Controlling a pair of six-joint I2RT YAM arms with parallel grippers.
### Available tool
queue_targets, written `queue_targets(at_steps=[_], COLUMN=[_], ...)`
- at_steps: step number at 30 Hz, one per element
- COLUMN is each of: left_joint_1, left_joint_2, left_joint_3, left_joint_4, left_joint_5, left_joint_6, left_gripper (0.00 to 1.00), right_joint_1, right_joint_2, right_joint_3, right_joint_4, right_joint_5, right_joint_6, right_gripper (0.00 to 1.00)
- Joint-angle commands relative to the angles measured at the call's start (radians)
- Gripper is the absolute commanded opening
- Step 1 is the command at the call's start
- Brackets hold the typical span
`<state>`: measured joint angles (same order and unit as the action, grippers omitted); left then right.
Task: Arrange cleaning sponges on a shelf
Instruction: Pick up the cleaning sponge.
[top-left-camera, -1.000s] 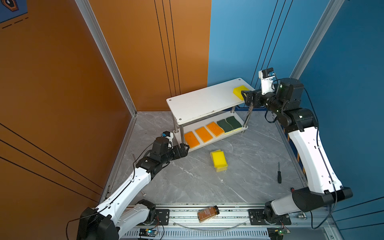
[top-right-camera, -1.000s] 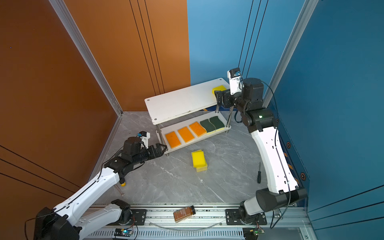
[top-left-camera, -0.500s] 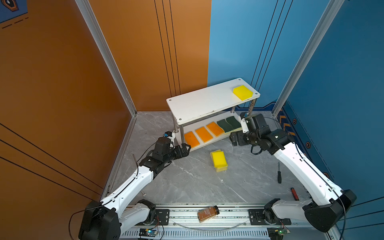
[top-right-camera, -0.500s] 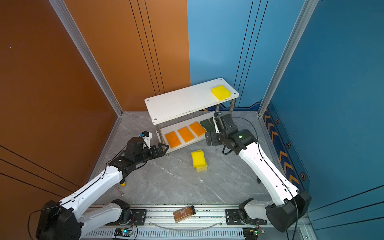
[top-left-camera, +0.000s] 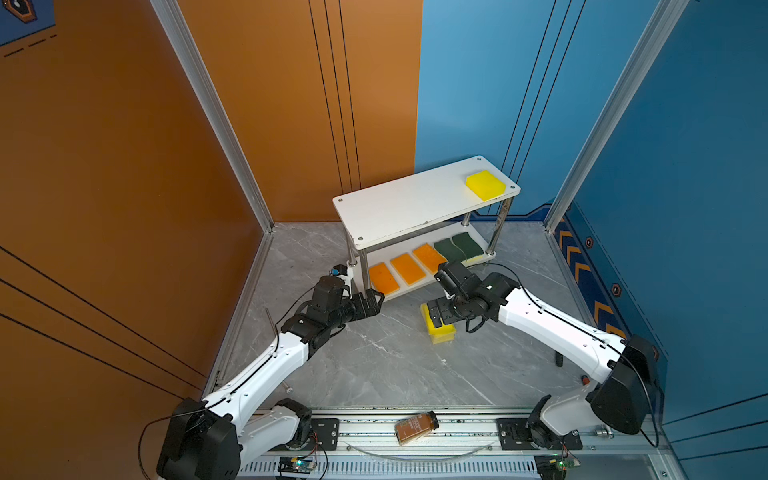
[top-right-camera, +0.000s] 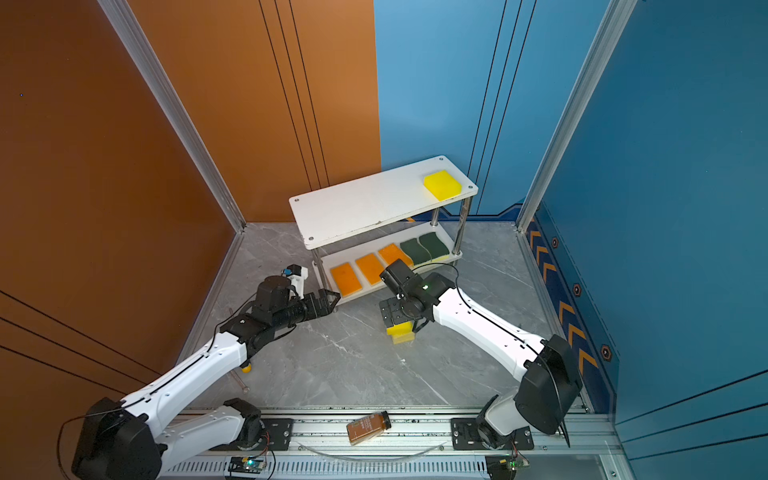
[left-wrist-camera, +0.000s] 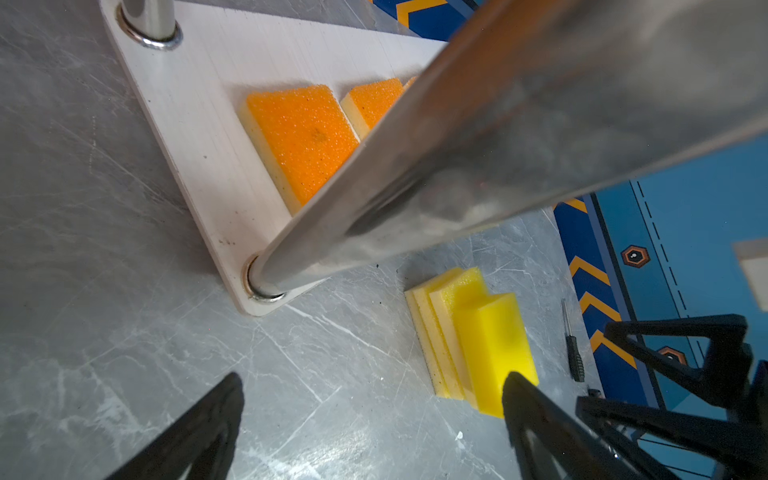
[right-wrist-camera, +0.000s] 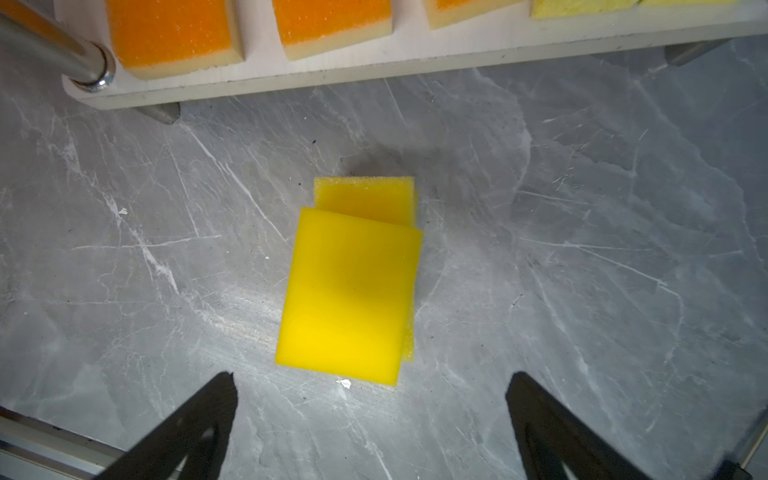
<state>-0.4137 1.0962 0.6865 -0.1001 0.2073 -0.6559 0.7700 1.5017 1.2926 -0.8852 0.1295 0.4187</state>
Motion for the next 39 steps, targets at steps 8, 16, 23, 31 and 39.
queue_targets(at_steps=[8,16,23,31,39], left_joint_1=[-0.011,-0.015,-0.015,-0.016,-0.017], left_joint_2=[0.013,0.018,0.019,0.028,0.034], left_joint_3=[-0.003,0.002,0.0,0.003,0.004], left_joint_4=[-0.016,-0.018,-0.026,-0.026,-0.024], left_joint_5=[-0.004,-0.014,-0.021,-0.023,-0.022], left_joint_6=[-0.001,-0.005,-0.004,-0.005,-0.004], left_gripper=[0.98,0.98,0.98,0.98,0.98], right_joint_1=[0.006,0.005,0.0,-0.02,-0.034], right_joint_2=[0.09,0.164,0.197,0.196,0.193], right_joint_3=[-0.01,-0.01,-0.009,-0.007,-0.005], right_joint_4=[0.019,0.037,0.038,0.037,0.037], right_joint_5=[-0.055,-0.069,-0.062,-0.077,-0.114], right_joint_6=[0.028,0.025,0.02,0.004,-0.012], right_gripper=[1.0,1.0,1.0,0.84,0.63])
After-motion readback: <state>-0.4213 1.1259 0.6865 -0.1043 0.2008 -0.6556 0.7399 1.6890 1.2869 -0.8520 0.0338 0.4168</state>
